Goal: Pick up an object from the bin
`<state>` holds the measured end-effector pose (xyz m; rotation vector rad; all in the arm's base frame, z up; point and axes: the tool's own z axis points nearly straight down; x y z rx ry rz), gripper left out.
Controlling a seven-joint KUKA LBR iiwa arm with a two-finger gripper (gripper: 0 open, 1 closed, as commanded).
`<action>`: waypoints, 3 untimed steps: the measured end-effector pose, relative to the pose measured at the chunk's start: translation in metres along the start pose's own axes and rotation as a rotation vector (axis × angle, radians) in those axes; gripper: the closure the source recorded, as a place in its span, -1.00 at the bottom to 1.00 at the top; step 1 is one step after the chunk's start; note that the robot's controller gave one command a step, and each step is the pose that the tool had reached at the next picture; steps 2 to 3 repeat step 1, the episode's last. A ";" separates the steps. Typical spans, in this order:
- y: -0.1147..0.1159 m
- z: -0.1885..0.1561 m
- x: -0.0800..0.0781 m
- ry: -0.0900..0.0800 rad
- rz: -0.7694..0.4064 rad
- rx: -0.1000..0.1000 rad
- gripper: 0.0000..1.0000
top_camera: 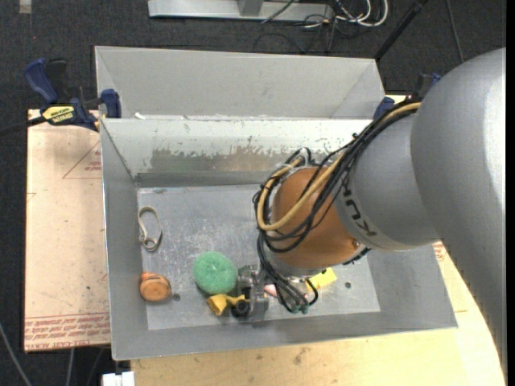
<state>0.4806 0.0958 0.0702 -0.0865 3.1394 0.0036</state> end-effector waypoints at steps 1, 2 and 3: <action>0.000 0.000 0.000 0.000 0.001 0.000 1.00; 0.000 0.000 0.000 0.000 0.001 0.000 1.00; 0.000 0.000 0.000 0.000 0.001 0.000 1.00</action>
Offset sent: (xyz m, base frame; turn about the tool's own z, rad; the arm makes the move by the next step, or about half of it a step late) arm 0.0023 0.0099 0.1083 -0.0054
